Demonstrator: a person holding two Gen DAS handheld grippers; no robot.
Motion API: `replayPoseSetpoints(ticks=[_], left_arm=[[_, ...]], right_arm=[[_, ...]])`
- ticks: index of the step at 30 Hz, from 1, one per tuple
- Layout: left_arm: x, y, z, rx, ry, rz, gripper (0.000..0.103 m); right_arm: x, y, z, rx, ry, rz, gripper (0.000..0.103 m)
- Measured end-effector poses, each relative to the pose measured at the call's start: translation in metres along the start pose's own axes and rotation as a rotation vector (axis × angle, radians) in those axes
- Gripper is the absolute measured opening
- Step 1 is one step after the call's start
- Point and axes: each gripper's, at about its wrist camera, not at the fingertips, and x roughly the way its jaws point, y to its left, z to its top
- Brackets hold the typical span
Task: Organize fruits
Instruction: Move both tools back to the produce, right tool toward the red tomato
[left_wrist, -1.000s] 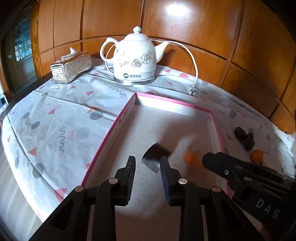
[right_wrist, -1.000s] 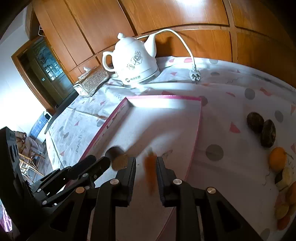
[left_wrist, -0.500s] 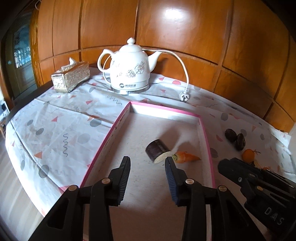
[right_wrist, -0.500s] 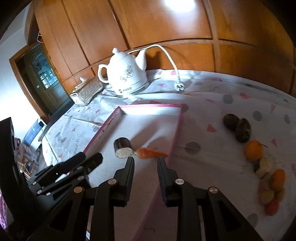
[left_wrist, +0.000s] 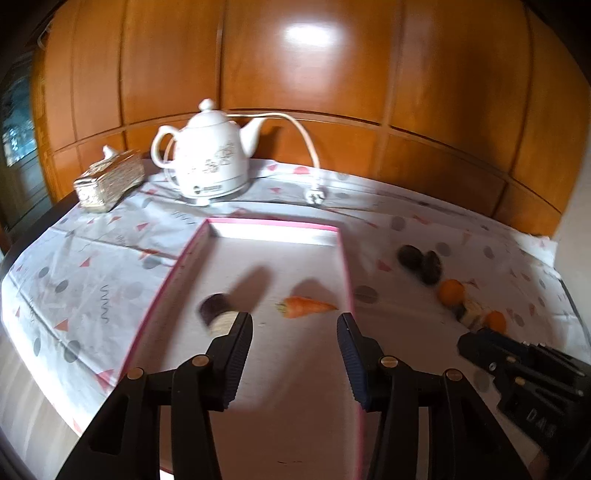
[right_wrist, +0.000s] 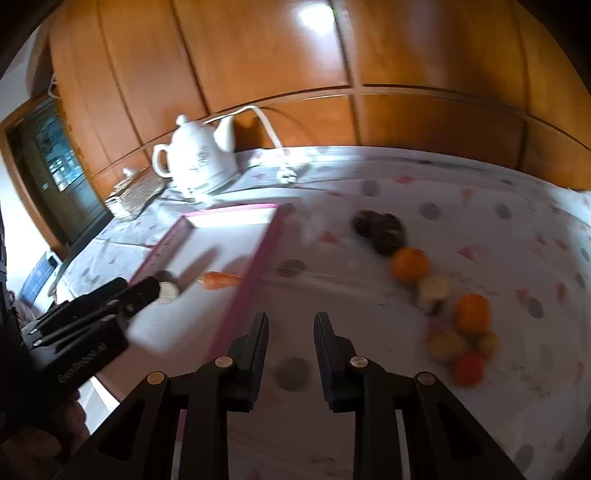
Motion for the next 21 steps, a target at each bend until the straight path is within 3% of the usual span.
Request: replayPoseSetpoints(ticks=[13, 21], left_arm=[[0.010, -0.052, -0.016, 0.120, 0.061, -0.140, 0.048], [0.025, -0.073, -0.024, 0.153, 0.127, -0.224, 0.048]], right_arm=[[-0.021, -0.109, -0.040, 0.156, 0.070, -0.206, 0.025], [-0.018, -0.124, -0.048, 0.193, 0.083, -0.191, 0.025]])
